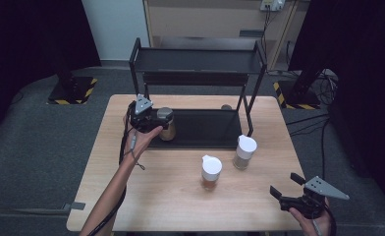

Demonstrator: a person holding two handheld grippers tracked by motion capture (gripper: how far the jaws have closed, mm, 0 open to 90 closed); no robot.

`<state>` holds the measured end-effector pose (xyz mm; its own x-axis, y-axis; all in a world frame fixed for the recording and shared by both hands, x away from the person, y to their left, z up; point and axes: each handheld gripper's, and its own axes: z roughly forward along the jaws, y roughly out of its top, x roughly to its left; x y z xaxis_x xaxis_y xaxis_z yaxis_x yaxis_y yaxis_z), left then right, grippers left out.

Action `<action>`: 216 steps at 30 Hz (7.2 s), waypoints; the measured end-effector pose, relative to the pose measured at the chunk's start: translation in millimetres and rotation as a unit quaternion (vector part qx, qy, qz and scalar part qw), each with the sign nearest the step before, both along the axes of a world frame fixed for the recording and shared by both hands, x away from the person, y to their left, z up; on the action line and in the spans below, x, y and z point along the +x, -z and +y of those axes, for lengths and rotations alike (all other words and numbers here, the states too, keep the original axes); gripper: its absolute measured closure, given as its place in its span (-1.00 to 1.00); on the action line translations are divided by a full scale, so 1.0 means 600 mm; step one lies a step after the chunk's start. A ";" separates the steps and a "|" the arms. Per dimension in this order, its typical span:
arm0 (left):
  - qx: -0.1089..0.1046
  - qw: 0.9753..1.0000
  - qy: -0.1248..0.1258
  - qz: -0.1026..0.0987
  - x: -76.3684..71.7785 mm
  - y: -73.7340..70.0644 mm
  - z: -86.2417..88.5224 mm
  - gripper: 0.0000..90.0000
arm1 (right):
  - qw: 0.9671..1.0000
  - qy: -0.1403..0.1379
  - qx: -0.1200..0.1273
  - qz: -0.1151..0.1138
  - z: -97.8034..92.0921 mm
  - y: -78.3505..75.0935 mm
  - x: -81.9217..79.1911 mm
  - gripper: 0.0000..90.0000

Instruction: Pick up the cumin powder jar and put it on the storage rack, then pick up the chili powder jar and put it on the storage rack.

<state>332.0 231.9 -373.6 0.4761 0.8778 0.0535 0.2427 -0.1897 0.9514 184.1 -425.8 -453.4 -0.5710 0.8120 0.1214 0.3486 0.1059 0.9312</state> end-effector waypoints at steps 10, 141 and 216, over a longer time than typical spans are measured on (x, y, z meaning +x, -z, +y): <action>0.005 1.000 0.026 0.005 -0.035 -0.030 0.019 -0.97 | 1.000 -0.001 -0.001 -0.001 0.001 0.000 0.000 -0.95; -0.050 0.996 0.076 -0.007 -0.299 0.190 0.191 -0.96 | 1.000 -0.006 -0.008 0.002 0.006 -0.002 0.003 -0.94; -0.051 0.995 0.082 0.005 -0.295 0.190 0.192 -0.95 | 0.985 -0.164 -0.048 0.016 0.200 -0.120 0.120 -0.93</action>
<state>155.3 346.9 -487.9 0.6140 0.7884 -0.0368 0.2250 -0.1301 0.9656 256.0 -305.6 -381.3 -0.8013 0.5935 0.0750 0.3103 0.3053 0.9003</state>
